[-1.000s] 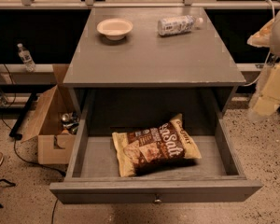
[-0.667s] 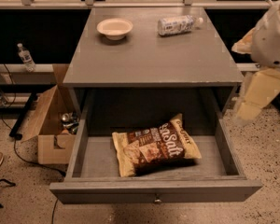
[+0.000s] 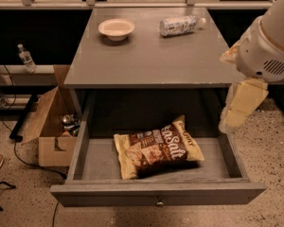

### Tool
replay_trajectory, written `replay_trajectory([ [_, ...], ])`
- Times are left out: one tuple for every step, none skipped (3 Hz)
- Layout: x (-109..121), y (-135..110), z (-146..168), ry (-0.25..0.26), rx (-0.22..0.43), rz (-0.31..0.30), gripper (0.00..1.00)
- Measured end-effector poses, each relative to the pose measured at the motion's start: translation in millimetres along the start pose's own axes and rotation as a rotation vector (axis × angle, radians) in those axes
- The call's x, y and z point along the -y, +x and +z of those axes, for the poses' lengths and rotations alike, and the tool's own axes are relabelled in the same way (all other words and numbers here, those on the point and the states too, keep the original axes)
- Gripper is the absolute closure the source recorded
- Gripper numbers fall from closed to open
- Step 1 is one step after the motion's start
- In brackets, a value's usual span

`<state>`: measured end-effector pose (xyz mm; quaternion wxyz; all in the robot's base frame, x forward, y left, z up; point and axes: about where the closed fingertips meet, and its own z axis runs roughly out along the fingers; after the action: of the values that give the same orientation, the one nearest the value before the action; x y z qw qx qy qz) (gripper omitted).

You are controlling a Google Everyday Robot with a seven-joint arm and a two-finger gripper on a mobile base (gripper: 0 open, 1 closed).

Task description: Pick brown chip bag from top drawer and place on counter

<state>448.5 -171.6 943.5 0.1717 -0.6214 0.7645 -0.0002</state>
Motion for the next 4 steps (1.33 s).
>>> replay_trajectory([
  [-1.0,-3.3,17.1,-0.015,0.018,-0.021,0.00],
  [-5.9,-8.8,65.7,-0.061,0.029,-0.083,0.00],
  [-11.0,-10.7,120.2,-0.106,0.042,-0.119,0.00],
  [-17.1,-15.0,166.9,-0.144,0.033,-0.145,0.00],
])
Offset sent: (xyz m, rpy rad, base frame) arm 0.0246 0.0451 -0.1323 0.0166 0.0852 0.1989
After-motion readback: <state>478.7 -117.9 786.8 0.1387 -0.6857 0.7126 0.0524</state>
